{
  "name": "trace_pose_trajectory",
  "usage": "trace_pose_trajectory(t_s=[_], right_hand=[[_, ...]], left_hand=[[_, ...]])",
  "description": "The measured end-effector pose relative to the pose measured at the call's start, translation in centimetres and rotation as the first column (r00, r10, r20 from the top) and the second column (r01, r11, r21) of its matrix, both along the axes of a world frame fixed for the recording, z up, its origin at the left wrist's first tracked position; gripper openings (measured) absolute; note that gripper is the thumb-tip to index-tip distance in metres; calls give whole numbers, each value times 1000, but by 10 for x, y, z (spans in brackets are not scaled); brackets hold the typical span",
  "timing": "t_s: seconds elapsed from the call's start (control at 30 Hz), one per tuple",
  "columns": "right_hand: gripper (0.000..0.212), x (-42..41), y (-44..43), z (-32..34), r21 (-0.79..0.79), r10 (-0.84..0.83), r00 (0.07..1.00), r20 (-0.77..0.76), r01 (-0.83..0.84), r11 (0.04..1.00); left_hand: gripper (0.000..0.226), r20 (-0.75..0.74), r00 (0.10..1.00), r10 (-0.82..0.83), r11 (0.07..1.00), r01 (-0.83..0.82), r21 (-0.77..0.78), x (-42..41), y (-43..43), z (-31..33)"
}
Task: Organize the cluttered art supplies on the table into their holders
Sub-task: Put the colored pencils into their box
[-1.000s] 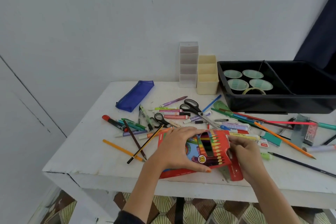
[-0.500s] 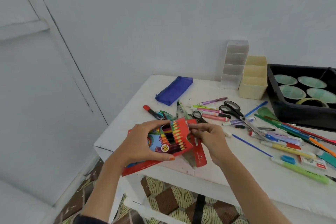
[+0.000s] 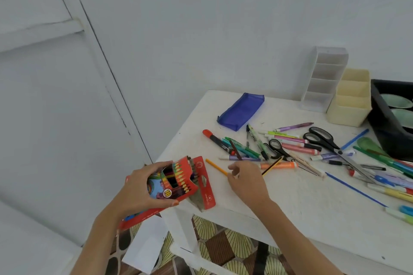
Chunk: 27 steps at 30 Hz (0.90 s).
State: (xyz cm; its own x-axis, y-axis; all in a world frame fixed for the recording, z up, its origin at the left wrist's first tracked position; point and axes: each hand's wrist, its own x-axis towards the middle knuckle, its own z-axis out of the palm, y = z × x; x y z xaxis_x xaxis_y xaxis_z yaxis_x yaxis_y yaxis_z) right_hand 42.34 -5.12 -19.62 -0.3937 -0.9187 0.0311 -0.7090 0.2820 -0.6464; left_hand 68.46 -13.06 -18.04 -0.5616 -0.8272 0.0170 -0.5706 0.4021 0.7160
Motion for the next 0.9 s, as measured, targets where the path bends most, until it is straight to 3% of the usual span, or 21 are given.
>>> trace_pose_trajectory(t_s=[0.07, 0.13, 0.3, 0.37, 0.57, 0.73, 0.9], right_hand=[[19, 2, 4, -5, 101, 41, 976, -216, -20, 995], [17, 1, 6, -10, 105, 35, 957, -289, -5, 994], [18, -11, 9, -11, -126, -122, 985, -122, 106, 986], [16, -17, 10, -5, -200, -94, 991, -96, 73, 977], [19, -25, 7, 5, -54, 213, 918, -334, -244, 968], [20, -2, -14, -3, -47, 308, 919, -246, -328, 943], [19, 10, -32, -13, -92, 267, 943, -200, -289, 953]], left_hand=[[88, -20, 1000, -6, 1000, 6, 24, 4, -5, -7], [91, -21, 999, -25, 999, 26, 24, 6, -11, -11], [94, 44, 995, -87, 996, 88, -14, 4, -32, -16], [96, 90, 989, -115, 992, 119, -45, 0, -38, -21], [92, 91, 977, -192, 978, 198, -60, -17, -50, -21], [97, 125, 962, -244, 967, 251, -48, -33, -58, -24], [101, 172, 944, -281, 954, 295, -62, -45, -61, -27]])
